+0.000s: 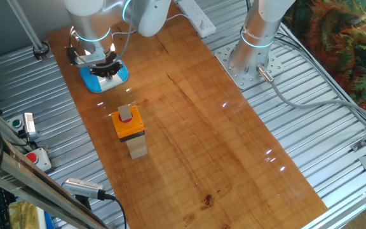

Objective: Turn off the desk lamp by pressing the button

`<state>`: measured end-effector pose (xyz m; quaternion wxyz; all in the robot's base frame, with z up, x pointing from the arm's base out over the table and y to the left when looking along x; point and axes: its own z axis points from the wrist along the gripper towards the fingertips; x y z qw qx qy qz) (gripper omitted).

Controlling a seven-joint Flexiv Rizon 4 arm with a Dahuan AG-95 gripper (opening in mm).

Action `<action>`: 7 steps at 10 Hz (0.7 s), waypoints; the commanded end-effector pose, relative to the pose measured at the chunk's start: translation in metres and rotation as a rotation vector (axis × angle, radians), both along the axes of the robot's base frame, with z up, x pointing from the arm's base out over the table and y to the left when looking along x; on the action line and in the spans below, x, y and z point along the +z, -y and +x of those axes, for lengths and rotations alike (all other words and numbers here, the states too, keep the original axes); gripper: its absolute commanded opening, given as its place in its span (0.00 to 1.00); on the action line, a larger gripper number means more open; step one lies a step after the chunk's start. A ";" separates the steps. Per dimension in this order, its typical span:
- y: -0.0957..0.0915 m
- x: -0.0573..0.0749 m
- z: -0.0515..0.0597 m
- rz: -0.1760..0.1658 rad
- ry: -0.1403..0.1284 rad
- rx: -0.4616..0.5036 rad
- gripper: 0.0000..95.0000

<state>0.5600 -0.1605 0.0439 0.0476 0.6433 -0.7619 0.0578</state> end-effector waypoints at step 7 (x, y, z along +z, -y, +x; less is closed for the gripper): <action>0.000 -0.001 0.004 -0.010 0.014 0.012 0.00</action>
